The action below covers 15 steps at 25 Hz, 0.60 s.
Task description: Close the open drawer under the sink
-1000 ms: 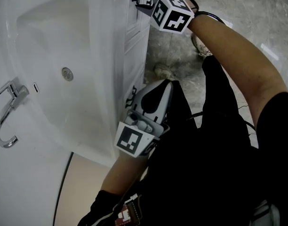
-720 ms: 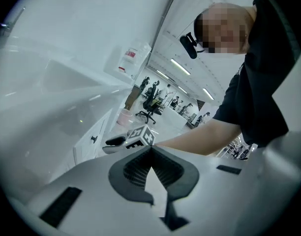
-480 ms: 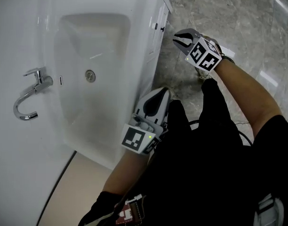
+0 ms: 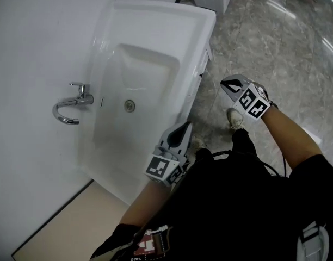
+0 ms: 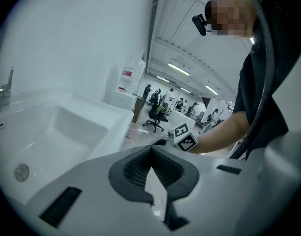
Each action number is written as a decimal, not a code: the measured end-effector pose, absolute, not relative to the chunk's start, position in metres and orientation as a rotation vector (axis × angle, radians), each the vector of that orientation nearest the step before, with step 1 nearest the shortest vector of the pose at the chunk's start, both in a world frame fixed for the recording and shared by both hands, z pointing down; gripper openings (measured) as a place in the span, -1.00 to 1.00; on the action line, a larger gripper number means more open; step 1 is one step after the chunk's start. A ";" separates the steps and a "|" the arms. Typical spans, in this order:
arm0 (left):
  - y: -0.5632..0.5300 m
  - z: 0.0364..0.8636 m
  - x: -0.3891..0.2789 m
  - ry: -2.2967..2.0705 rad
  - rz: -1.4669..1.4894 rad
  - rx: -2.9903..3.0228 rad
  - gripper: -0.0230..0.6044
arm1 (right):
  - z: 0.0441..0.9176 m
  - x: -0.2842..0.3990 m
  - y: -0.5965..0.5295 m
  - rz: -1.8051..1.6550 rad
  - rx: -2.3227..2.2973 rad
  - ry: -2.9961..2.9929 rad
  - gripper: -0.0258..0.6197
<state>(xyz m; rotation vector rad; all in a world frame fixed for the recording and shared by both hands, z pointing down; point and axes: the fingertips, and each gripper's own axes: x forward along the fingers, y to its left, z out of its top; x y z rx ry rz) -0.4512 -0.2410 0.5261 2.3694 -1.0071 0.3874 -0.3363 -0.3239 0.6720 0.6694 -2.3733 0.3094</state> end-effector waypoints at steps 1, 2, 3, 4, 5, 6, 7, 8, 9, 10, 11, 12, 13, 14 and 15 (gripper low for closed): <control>-0.245 0.518 -0.454 -1.034 0.387 2.366 -0.94 | 0.660 -0.335 -0.326 0.304 0.664 -2.382 -0.92; -0.251 0.508 -0.457 -1.062 0.386 2.367 -0.94 | 0.648 -0.335 -0.331 0.290 0.657 -2.392 -0.92; -0.257 0.499 -0.460 -1.089 0.383 2.375 -0.93 | 0.636 -0.334 -0.336 0.273 0.651 -2.403 -0.92; -0.261 0.490 -0.462 -1.115 0.375 2.386 -0.94 | 0.624 -0.334 -0.340 0.258 0.644 -2.414 -0.92; -0.264 0.481 -0.465 -1.137 0.358 2.400 -0.94 | 0.612 -0.335 -0.341 0.246 0.635 -2.424 -0.92; -0.265 0.471 -0.468 -1.157 0.336 2.413 -0.94 | 0.600 -0.336 -0.341 0.235 0.624 -2.436 -0.92; -0.266 0.463 -0.471 -1.179 0.315 2.419 -0.94 | 0.586 -0.338 -0.340 0.225 0.614 -2.451 -0.92; -0.266 0.454 -0.475 -1.204 0.299 2.418 -0.94 | 0.573 -0.341 -0.339 0.217 0.605 -2.466 -0.92; -0.266 0.445 -0.479 -1.229 0.289 2.417 -0.94 | 0.560 -0.343 -0.339 0.211 0.597 -2.479 -0.92; -0.266 0.436 -0.484 -1.254 0.280 2.419 -0.94 | 0.549 -0.345 -0.340 0.207 0.588 -2.489 -0.92; -0.266 0.427 -0.489 -1.283 0.272 2.419 -0.94 | 0.539 -0.347 -0.340 0.203 0.578 -2.496 -0.92; -0.266 0.418 -0.494 -1.314 0.262 2.418 -0.94 | 0.530 -0.348 -0.341 0.198 0.566 -2.503 -0.92; -0.266 0.410 -0.500 -1.348 0.250 2.418 -0.94 | 0.521 -0.349 -0.342 0.191 0.553 -2.509 -0.92; -0.266 0.402 -0.506 -1.386 0.235 2.418 -0.94 | 0.513 -0.350 -0.344 0.182 0.537 -2.514 -0.92; -0.265 0.394 -0.513 -1.428 0.216 2.416 -0.94 | 0.506 -0.352 -0.345 0.171 0.521 -2.519 -0.92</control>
